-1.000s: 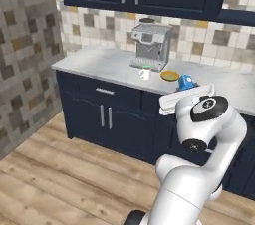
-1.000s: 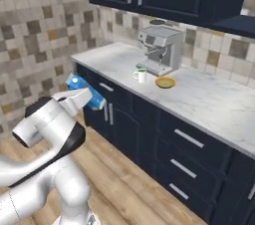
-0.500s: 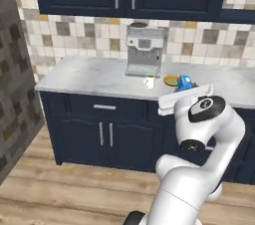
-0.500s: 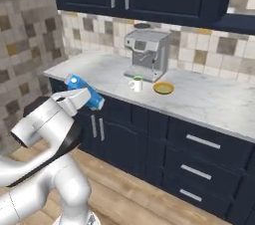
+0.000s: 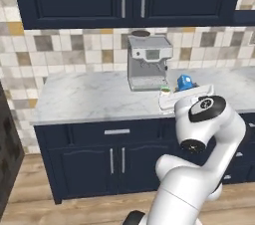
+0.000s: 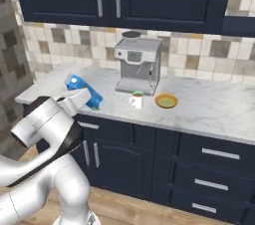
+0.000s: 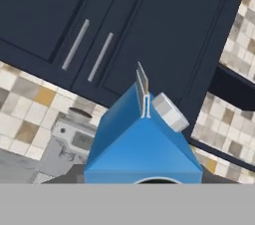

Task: Take a sugar cube from the saucer and place it inside the coffee. Then, grab milk from the fridge and place it next to the coffee on the counter to sweeten the coffee.

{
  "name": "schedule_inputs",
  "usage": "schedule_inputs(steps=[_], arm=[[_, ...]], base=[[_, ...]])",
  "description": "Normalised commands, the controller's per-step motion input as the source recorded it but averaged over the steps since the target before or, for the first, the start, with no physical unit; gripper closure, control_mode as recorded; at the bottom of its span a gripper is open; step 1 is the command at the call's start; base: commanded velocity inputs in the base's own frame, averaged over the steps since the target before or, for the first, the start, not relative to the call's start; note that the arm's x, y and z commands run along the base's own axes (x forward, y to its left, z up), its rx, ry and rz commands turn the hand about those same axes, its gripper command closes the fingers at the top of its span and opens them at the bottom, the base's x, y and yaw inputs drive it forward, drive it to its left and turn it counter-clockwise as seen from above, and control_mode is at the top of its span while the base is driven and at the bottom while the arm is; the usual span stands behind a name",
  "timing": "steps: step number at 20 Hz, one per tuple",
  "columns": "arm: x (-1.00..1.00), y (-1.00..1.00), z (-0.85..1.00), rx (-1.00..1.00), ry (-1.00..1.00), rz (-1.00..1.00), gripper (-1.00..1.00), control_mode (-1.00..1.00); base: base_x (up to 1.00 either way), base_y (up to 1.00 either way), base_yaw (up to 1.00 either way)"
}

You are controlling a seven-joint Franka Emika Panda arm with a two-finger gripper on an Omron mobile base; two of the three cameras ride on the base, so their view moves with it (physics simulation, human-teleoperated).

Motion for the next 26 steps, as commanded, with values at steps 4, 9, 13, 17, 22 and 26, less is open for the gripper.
schedule_inputs(steps=[4, 9, 13, 17, 22, 26], arm=[[0.00, 0.00, 0.00, 0.00, 0.00, 0.00, 1.00, 1.00], [0.00, 0.00, 0.00, 0.00, 0.00, 0.00, 1.00, 1.00], [0.43, 0.33, -0.47, 0.02, 0.08, -0.05, 1.00, -1.00], [0.71, 0.99, -0.55, 0.05, 0.00, -0.27, 1.00, -1.00], [0.17, 0.96, -0.57, 0.14, -0.02, -0.32, 1.00, -1.00], [0.38, 0.62, -0.62, 0.28, 0.00, -0.60, 1.00, -1.00]], base=[[0.64, 0.52, -0.39], [0.44, 0.01, -0.10], [0.00, 0.00, 0.00], [0.00, 0.00, 0.00], [0.00, 0.00, 0.00], [0.00, 0.00, 0.00]])
